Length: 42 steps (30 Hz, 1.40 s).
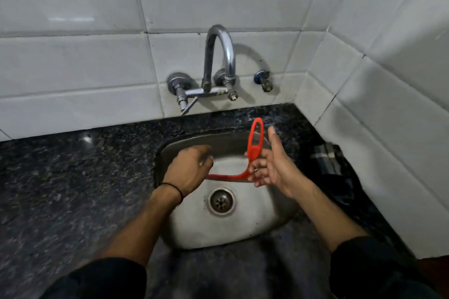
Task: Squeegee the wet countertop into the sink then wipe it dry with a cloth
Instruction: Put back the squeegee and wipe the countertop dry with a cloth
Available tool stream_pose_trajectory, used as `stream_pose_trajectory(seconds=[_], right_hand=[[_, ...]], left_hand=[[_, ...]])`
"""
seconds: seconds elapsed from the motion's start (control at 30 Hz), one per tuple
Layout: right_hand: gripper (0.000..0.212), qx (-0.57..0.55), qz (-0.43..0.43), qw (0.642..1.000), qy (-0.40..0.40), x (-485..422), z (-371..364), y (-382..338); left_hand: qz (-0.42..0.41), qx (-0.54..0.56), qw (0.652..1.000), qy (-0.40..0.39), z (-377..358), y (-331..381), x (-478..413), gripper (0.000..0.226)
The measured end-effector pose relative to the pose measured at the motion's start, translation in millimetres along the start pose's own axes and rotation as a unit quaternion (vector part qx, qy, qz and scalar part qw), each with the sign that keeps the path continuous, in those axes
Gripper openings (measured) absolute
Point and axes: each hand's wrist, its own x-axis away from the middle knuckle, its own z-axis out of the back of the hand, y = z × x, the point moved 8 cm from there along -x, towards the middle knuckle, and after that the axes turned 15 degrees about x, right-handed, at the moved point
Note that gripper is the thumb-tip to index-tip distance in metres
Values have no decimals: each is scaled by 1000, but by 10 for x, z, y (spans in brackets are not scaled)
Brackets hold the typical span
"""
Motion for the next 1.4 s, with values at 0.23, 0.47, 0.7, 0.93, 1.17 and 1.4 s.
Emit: stream_pose_trajectory(seconds=[0.23,0.47,0.7,0.93,1.17,1.4], right_hand=[[56,26,146,976,159,-411,1002,-309],[58,76,183,951,236,-1132,1816,-678],[65,212,172,921,278,-1795,2186,-911],[71,244,152,923,256,-2053,2222,-881],[59,235,131,927,262,-2084,2294,-873],[58,248,154,923,252,-1778,2288,-788]], left_hand=[[-115,-68,990,50,-389,738,-556,55],[-81,-205,971,89,-430,954,-1364,69],[29,-245,966,78,-495,620,-1815,86],[4,-217,969,117,-539,590,-1760,93],[2,-225,969,100,-502,634,-1805,98],[38,-222,972,74,-482,541,-1926,97]])
